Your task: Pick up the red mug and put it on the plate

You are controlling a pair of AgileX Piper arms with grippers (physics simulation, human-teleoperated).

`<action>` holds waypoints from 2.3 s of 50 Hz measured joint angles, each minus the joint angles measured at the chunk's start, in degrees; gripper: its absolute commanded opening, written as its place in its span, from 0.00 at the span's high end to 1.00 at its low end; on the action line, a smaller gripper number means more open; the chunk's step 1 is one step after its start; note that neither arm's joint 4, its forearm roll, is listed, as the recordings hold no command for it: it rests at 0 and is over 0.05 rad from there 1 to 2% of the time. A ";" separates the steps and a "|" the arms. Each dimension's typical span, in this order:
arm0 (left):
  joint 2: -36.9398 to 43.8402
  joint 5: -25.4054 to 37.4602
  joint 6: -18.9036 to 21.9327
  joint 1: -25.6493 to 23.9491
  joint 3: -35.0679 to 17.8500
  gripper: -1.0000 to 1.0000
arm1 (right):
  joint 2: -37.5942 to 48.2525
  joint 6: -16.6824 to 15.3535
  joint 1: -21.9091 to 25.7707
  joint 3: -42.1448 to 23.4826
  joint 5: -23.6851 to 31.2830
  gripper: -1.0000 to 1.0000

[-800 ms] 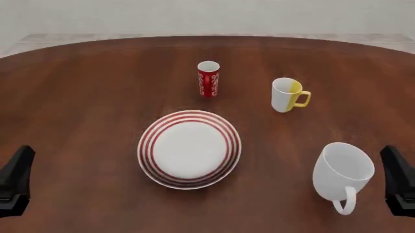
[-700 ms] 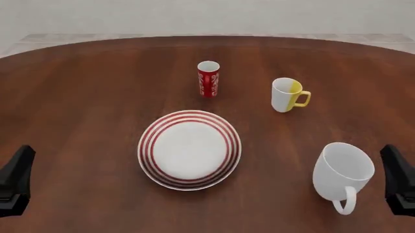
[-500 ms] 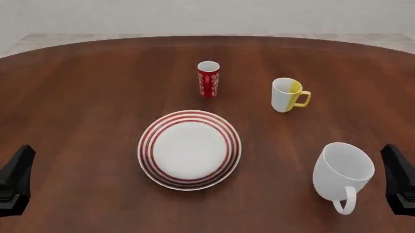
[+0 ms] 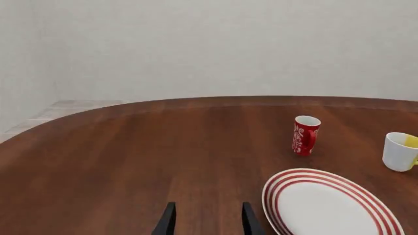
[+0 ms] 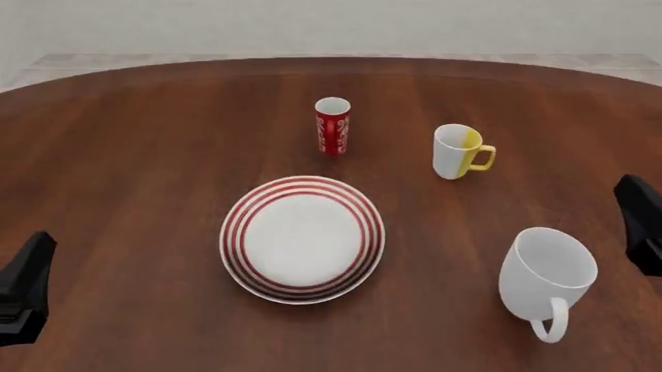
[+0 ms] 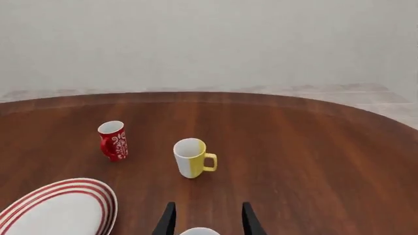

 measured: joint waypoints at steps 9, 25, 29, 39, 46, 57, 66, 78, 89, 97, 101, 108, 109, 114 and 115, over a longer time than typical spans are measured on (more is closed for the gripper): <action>0.00 0.00 0.00 0.00 0.00 0.00 | 10.81 -0.90 -1.31 -9.00 2.44 0.00; 0.00 0.00 0.00 0.00 0.00 0.00 | 25.78 2.28 1.84 -26.46 8.60 0.00; 0.01 0.00 0.00 0.00 0.00 0.00 | 29.30 2.95 3.14 -30.25 9.85 0.00; 0.00 0.00 0.00 0.00 0.00 0.00 | 37.67 3.54 6.33 -39.72 13.29 0.00; 0.00 0.00 -0.01 0.00 0.00 0.00 | 43.89 4.67 8.62 -45.80 14.88 0.00; 0.00 0.00 -0.01 0.00 0.00 0.00 | 53.43 6.38 12.09 -54.30 16.17 0.00; 0.01 0.00 0.00 0.00 0.00 0.00 | 60.79 7.98 14.98 -60.98 17.21 0.00; 0.00 0.00 0.00 0.00 0.00 0.00 | 69.99 9.95 18.42 -69.71 19.18 0.00; 0.00 0.00 0.00 0.00 0.00 0.00 | 76.80 11.63 21.18 -76.51 20.90 0.00; 0.00 0.00 0.00 0.00 0.00 0.00 | 80.58 12.52 23.03 -79.66 21.60 0.00; 0.00 0.00 0.00 0.00 0.00 0.00 | 82.24 12.80 23.64 -81.15 21.99 0.00; 0.00 0.00 0.00 0.00 0.00 0.00 | 85.11 13.03 24.60 -84.17 22.70 0.00; 0.00 0.00 0.00 0.00 0.00 0.00 | 85.53 13.09 24.68 -84.64 22.79 0.00; 0.00 0.00 0.00 0.00 0.00 0.00 | 87.64 13.51 24.89 -86.80 23.07 0.00; 0.01 0.00 0.00 0.00 0.00 0.00 | 88.08 13.63 24.92 -87.22 23.13 0.00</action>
